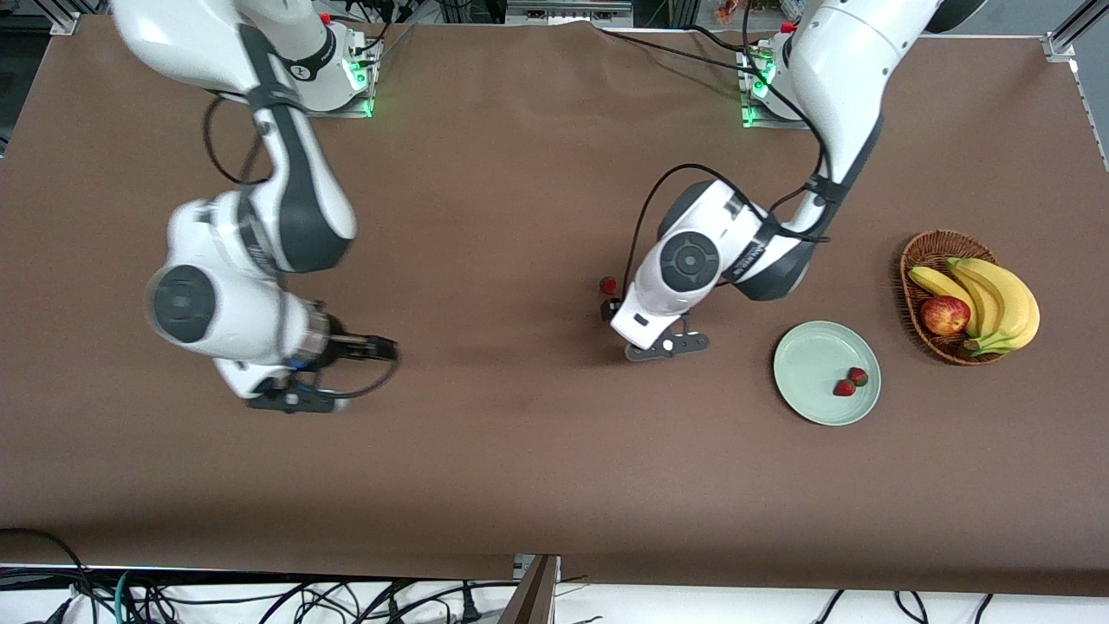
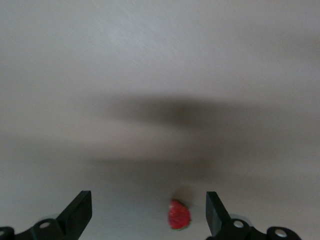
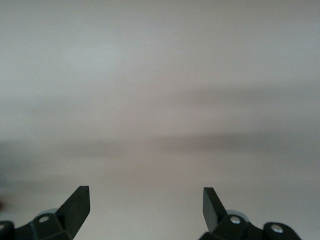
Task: Collect all strawberries into plate
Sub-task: 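Grasp the strawberry with the left gripper while the right arm returns to rest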
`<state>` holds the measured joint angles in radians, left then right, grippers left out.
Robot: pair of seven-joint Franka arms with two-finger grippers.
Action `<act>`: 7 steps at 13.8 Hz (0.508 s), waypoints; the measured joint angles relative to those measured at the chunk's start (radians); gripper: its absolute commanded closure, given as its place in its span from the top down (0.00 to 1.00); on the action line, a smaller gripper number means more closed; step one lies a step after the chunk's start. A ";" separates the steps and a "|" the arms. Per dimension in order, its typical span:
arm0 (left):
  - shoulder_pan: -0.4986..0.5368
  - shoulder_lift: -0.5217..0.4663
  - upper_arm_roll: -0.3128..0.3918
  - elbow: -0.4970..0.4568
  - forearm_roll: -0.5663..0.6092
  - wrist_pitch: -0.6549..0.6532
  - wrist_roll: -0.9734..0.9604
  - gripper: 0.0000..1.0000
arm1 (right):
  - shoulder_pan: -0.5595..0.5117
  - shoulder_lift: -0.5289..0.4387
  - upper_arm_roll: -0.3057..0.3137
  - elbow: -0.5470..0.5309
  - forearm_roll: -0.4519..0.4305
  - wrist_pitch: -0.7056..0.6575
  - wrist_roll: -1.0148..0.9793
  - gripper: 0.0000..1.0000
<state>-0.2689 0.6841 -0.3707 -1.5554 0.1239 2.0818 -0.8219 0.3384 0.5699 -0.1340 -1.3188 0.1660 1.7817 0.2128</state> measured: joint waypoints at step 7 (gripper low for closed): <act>-0.046 0.066 0.008 -0.040 0.010 0.089 -0.121 1.00 | -0.198 -0.275 0.043 -0.140 -0.173 -0.128 -0.202 1.00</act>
<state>-0.3153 0.7500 -0.3631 -1.5957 0.1338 2.1709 -0.9427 0.1407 0.2950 -0.0911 -1.4584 -0.0071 1.6537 0.0107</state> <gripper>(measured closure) 0.000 0.000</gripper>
